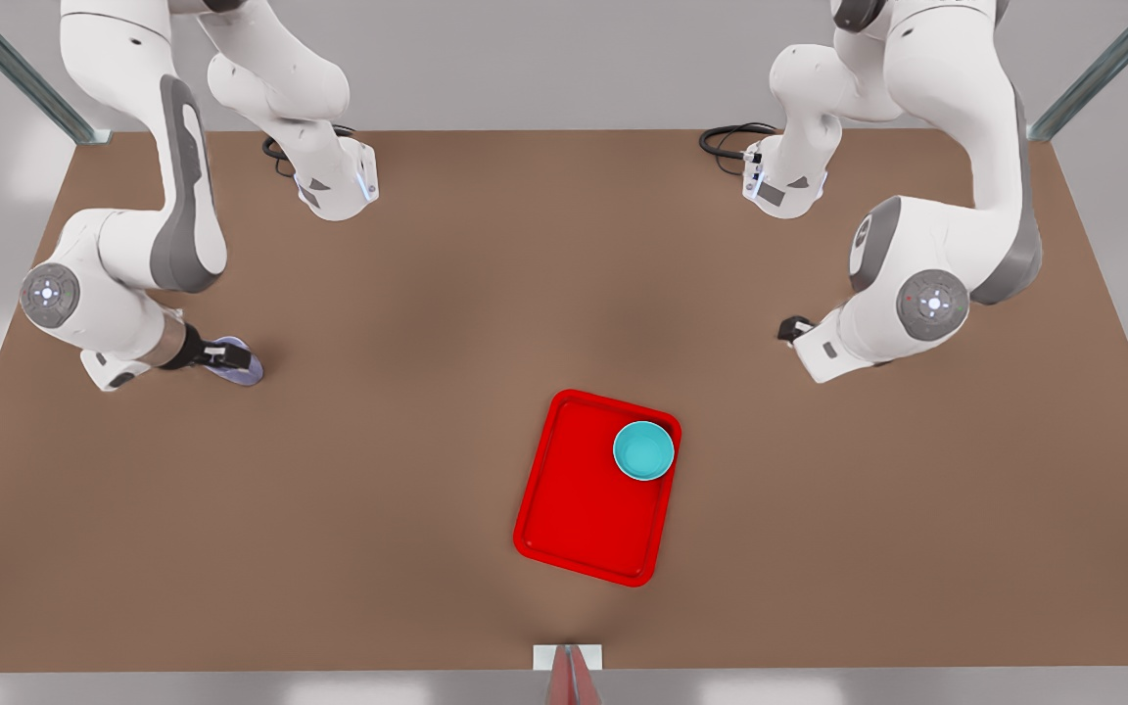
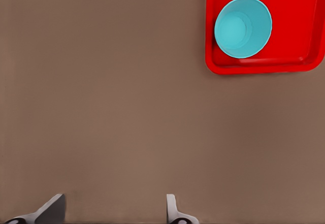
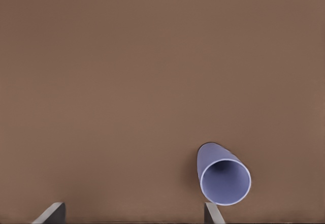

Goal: Place the bowl on the tray with the left arm and the cup on the tray with the right arm

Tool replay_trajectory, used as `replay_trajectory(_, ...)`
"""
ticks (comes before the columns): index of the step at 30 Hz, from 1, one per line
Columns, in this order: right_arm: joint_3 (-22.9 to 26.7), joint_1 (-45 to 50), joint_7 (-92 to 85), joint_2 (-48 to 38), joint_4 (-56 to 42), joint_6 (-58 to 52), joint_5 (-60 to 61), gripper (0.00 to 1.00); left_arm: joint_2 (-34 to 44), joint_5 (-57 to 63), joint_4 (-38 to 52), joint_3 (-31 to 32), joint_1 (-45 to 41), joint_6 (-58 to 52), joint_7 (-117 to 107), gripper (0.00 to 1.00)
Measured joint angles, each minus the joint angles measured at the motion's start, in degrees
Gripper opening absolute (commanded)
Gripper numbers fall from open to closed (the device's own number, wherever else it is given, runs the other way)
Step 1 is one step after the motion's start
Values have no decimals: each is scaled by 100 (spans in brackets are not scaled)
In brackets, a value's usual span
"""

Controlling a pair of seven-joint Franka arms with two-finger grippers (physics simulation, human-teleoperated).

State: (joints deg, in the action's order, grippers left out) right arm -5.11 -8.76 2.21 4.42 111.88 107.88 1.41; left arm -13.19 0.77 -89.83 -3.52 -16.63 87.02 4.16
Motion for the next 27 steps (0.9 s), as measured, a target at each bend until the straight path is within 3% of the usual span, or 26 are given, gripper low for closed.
replay_trajectory(5, -3, -540, -563, -46, 431, 189, 0, 100, 37, 339, 211, 28, -18, -225, 32, 100)
replay_trajectory(9, -4, -35, -563, -445, 1110, 289, 9, 100, 10, 408, 211, 36, -18, -262, 11, 100)
replay_trajectory(14, 43, 460, -887, -225, 1187, 573, 26, 100, 18, 427, 219, 36, -71, -457, 33, 100)
replay_trajectory(22, 134, -1920, -1393, -143, 1328, 682, -26, 100, 27, 434, 229, 36, -69, -467, 25, 100)
replay_trajectory(25, 132, -894, -1398, 140, 1295, 917, -77, 100, 44, 433, 229, 36, -69, -467, 15, 100)
replay_trajectory(27, 115, -1022, -1446, 307, 1268, 1083, -87, 100, 31, 433, 246, 36, -69, -467, 19, 100)
